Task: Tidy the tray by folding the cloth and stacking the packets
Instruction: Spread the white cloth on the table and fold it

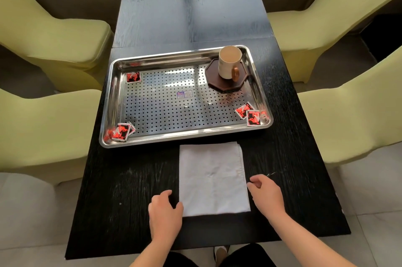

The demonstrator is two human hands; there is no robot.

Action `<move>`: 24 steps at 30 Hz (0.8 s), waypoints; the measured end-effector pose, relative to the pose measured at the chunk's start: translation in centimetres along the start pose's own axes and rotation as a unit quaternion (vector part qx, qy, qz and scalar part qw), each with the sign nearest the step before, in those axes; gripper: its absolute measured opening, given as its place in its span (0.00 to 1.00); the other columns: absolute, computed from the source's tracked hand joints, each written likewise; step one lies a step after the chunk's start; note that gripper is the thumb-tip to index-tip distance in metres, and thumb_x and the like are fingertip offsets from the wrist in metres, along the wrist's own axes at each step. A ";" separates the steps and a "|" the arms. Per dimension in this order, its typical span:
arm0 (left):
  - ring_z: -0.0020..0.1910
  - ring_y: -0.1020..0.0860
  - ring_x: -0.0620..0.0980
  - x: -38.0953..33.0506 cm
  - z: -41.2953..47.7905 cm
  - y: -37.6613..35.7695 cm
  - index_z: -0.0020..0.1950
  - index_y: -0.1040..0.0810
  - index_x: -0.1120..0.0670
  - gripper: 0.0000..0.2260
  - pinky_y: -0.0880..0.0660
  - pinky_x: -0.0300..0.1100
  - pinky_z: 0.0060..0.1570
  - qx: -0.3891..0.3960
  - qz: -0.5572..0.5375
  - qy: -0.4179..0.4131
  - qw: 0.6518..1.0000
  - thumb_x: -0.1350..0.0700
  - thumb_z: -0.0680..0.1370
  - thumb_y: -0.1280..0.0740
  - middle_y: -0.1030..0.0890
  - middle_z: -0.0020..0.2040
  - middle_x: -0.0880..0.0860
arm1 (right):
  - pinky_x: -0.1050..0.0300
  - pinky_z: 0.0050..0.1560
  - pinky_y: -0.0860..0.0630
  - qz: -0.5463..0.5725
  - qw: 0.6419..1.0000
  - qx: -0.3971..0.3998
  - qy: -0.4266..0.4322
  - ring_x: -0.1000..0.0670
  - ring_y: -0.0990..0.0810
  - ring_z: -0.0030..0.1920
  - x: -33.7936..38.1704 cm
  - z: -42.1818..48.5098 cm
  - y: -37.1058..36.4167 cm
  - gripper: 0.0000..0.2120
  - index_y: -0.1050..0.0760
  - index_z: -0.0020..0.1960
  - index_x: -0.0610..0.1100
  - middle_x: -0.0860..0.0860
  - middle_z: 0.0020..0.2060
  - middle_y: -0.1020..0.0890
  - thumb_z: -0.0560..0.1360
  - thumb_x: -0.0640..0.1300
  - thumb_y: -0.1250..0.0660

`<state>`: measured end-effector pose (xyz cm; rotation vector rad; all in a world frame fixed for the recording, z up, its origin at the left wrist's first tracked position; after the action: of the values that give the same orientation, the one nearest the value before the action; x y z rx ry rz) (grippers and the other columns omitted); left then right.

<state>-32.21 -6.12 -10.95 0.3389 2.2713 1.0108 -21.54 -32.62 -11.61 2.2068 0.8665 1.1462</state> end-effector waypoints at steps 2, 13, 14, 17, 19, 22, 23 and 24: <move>0.52 0.24 0.47 -0.1 0.1 0.0 0.73 0.30 0.53 0.24 0.25 0.41 0.48 0.017 -0.021 0.008 1.000 0.52 0.78 0.31 0.24 0.60 0.52 | 0.57 0.49 0.24 -0.021 1.000 -0.003 -0.008 0.54 0.21 0.48 -0.4 -0.8 -0.4 0.11 0.20 0.58 0.49 0.57 0.44 0.20 0.78 0.49 0.32; 0.45 0.20 0.48 -1.1 0.5 -0.6 0.58 0.23 0.53 0.13 0.20 0.48 0.49 0.107 -0.114 0.067 0.985 0.53 0.76 0.28 0.18 0.46 0.49 | 0.55 0.46 0.22 -0.060 0.997 0.031 -0.030 0.54 0.21 0.42 0.6 -2.9 -1.3 0.08 0.25 0.50 0.51 0.55 0.40 0.19 0.75 0.51 0.29; 0.46 0.19 0.49 -1.1 0.6 -0.7 0.56 0.22 0.53 0.09 0.19 0.50 0.50 0.122 -0.125 0.065 0.983 0.55 0.76 0.29 0.18 0.47 0.49 | 0.54 0.47 0.22 -0.046 0.998 0.038 -0.031 0.54 0.21 0.43 0.5 -3.0 -1.4 0.08 0.25 0.51 0.50 0.55 0.41 0.19 0.74 0.50 0.28; 0.44 0.18 0.50 -0.7 0.5 -0.5 0.51 0.21 0.52 0.05 0.17 0.46 0.43 0.139 -0.169 0.080 0.973 0.61 0.78 0.32 0.17 0.49 0.51 | 0.53 0.47 0.20 0.004 0.997 0.049 -0.053 0.53 0.20 0.44 0.2 -3.2 -1.7 0.10 0.25 0.53 0.50 0.54 0.43 0.19 0.74 0.48 0.27; 0.41 0.16 0.51 -0.3 0.4 0.0 0.50 0.21 0.53 0.05 0.18 0.41 0.37 0.137 -0.203 0.101 0.964 0.62 0.79 0.33 0.16 0.47 0.54 | 0.51 0.48 0.19 0.037 0.994 0.058 -0.083 0.52 0.19 0.44 0.0 -3.3 -1.9 0.11 0.26 0.53 0.50 0.53 0.44 0.18 0.74 0.49 0.27; 0.39 0.15 0.53 0.5 -0.1 0.6 0.51 0.19 0.57 0.05 0.20 0.40 0.35 0.161 -0.252 0.133 0.945 0.64 0.79 0.34 0.15 0.46 0.58 | 0.51 0.46 0.19 0.079 0.985 0.087 -0.125 0.48 0.19 0.46 -0.1 -3.6 -2.3 0.11 0.25 0.55 0.49 0.50 0.47 0.18 0.75 0.47 0.28; 0.39 0.15 0.54 0.8 -0.3 0.8 0.52 0.19 0.58 0.06 0.20 0.41 0.35 0.169 -0.256 0.140 0.941 0.64 0.79 0.34 0.15 0.47 0.59 | 0.53 0.41 0.20 0.094 0.982 0.095 -0.135 0.48 0.19 0.46 -0.1 -3.8 -2.4 0.12 0.26 0.57 0.49 0.50 0.48 0.18 0.75 0.46 0.28; 0.39 0.16 0.54 1.0 -0.6 1.0 0.53 0.19 0.58 0.06 0.20 0.41 0.36 0.175 -0.257 0.148 0.939 0.64 0.79 0.35 0.15 0.48 0.60 | 0.56 0.37 0.22 0.103 0.979 0.100 -0.141 0.48 0.18 0.45 -0.1 -3.9 -2.5 0.14 0.26 0.60 0.48 0.49 0.48 0.18 0.76 0.44 0.29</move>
<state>-33.39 -5.33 -10.40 -0.2818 2.6080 0.4053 -25.65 -30.48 -11.31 2.5965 0.6685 0.8321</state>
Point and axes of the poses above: each hand's wrist, its own z-axis towards the middle knuckle, its own y-axis out of the back of the hand, x = y × z, the point moved 2 cm from there along z, towards the middle knuckle
